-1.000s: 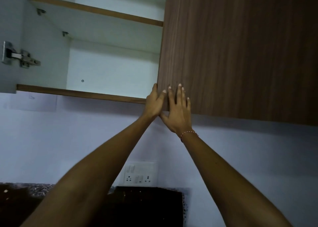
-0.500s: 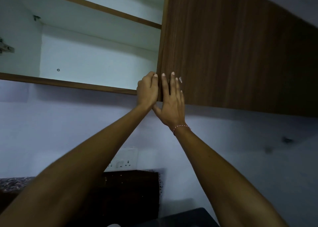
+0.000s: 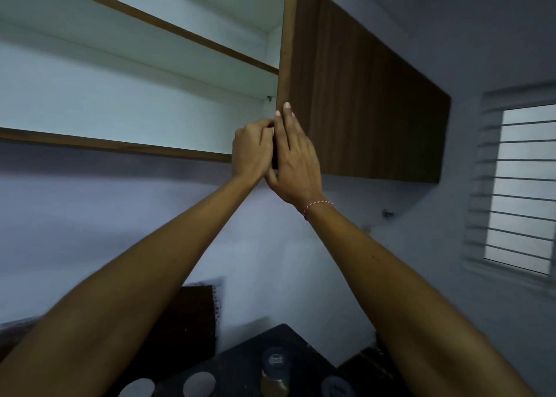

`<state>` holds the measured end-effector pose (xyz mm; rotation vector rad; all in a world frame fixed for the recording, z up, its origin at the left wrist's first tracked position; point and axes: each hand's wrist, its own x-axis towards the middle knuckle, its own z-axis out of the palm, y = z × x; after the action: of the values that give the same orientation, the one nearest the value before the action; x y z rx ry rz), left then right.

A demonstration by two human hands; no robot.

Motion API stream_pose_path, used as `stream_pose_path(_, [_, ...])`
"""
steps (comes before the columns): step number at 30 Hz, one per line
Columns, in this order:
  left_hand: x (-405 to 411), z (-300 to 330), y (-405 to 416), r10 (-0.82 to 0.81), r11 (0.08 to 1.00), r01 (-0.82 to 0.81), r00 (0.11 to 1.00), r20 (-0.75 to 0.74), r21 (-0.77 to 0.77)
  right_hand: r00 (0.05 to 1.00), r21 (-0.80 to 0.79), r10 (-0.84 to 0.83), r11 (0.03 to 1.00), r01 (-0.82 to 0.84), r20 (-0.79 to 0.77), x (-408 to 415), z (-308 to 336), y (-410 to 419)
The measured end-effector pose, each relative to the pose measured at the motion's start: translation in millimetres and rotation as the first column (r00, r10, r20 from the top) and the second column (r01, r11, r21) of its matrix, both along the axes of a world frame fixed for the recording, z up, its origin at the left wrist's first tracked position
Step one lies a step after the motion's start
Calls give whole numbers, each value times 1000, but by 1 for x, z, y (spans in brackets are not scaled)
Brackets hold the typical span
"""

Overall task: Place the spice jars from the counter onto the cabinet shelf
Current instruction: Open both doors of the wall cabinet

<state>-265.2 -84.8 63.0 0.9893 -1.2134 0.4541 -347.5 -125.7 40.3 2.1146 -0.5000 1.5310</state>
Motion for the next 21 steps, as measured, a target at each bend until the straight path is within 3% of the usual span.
stream_pose_path(7, [-39, -10, -16, -94, 995, 95, 994, 50, -27, 999, -53, -9, 999, 11, 47, -36, -6, -12])
stream_pose_path(12, [-71, -17, -29, -187, 982, 179, 950, 249, 54, 994, -15, -51, 998, 53, 101, -78, -10, -31])
stream_pose_path(17, [-101, -28, -61, -229, 972, 194, 916, 331, 134, 978, -17, -187, 982, 190, 92, -123, -12, -52])
stream_pose_path(21, [-121, -37, -91, -232, 969, 156, 844, 483, 193, 944, -63, -324, 943, 328, 58, -160, -13, -77])
